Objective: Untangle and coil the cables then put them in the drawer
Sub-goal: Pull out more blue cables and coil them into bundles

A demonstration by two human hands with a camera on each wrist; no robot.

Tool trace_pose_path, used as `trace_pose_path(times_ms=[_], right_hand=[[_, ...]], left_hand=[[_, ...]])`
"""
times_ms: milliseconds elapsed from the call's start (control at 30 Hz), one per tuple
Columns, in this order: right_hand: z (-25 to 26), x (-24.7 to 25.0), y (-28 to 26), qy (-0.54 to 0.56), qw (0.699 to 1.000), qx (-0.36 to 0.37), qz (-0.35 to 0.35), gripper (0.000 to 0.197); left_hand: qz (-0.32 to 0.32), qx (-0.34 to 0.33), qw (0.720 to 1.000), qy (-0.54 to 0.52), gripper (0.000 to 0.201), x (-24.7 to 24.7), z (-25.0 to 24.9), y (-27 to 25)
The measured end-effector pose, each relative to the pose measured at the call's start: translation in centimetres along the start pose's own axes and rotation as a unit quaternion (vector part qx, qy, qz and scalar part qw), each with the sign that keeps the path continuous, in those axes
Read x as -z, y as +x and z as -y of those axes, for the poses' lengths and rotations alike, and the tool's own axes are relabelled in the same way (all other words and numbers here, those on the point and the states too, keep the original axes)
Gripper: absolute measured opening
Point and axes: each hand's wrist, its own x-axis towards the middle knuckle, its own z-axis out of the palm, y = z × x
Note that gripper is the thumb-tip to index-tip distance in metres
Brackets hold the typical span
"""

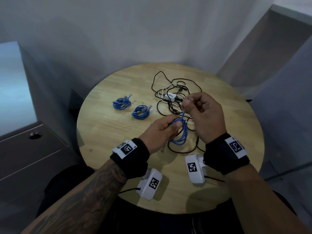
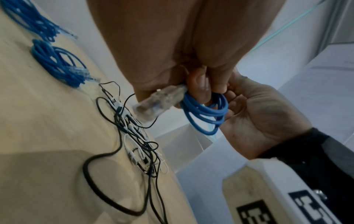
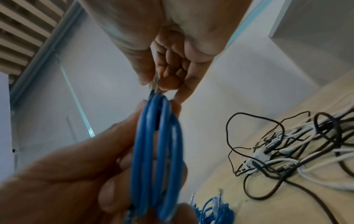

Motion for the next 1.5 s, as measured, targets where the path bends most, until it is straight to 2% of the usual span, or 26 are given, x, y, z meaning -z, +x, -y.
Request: trace_pose_path(times_ms=[133,200,300,400,467,533,667,767,900,967,1067,1200,1300,1367,1433,1500], right_hand=[[-0.8,0.2,0.2,0.048,0.997,-0.036,-0.038,0.003],[-1.0,0.4,0.3,0.070,0.995,-0.045,-0.056,0.009],[-1.1,0.5,0.5,0.117,0.989,-0.071,-0.048,0.014],[-2.0,0.0,0.1,0.068,0.991,-0.113,-0.013,0.005],[-2.6,-0.4,-0.4,0.010,0.990,-0.138,0.020,0.017],[-2.7,-0.6,-0.7,-0.010,0.987,-0.150,0.051,0.026],[-3.0,-0.8,-1.0,-0.033,0.985,-0.135,0.100,0.012],[-3.3,-0.5,-0.9,-0.026,0.983,-0.153,0.102,0.014],[-3.2,-0.4,-0.9,-0.029,0.989,-0.127,0.072,0.025],[-3.1,-0.8,-0.9,-0.021,0.989,-0.124,0.073,0.027],[-2.7,-1.2,-1.1,0.035,0.982,-0.157,0.095,0.026],[-2.8,-1.2,-1.2,0.039,0.979,-0.159,0.122,0.026],[-2.9,-1.1,-1.2,0.010,0.981,-0.156,0.111,0.022],[-3.0,-1.1,-1.2,0.002,0.981,-0.159,0.109,0.025],[-3.1,-1.1,-1.2,-0.001,0.978,-0.173,0.114,0.030],[-3.1,-1.0,-1.3,0.004,0.975,-0.190,0.118,0.034]], left_hand=[[-0.014,0.033,0.999,-0.035,0.018,-0.2,0.1,-0.1],[-0.028,0.047,0.997,-0.052,0.019,-0.2,0.2,0.1],[-0.046,0.045,0.989,-0.132,0.012,0.2,0.0,0.3],[-0.070,0.064,0.973,-0.213,0.014,0.8,-0.2,0.4],[-0.089,0.073,0.965,-0.234,0.010,1.4,-0.1,0.5],[-0.116,0.069,0.966,-0.219,0.012,2.2,-0.1,0.6],[-0.154,0.072,0.972,-0.163,0.021,3.0,0.3,0.7],[-0.152,0.087,0.969,-0.174,0.024,3.0,0.4,0.6],[-0.159,0.070,0.978,-0.112,0.023,2.4,0.2,0.7],[-0.151,0.057,0.979,-0.125,0.023,2.2,0.3,0.7],[-0.139,0.030,0.978,-0.152,0.022,2.1,0.2,0.5],[-0.173,-0.004,0.981,-0.084,0.022,2.0,0.4,0.6],[-0.197,-0.056,0.976,0.079,0.022,2.6,0.9,0.8],[-0.171,-0.088,0.963,0.187,0.030,3.0,1.1,0.9],[-0.133,-0.105,0.959,0.229,0.037,2.9,1.1,0.8],[-0.117,-0.111,0.954,0.253,0.034,2.9,1.0,0.9]])
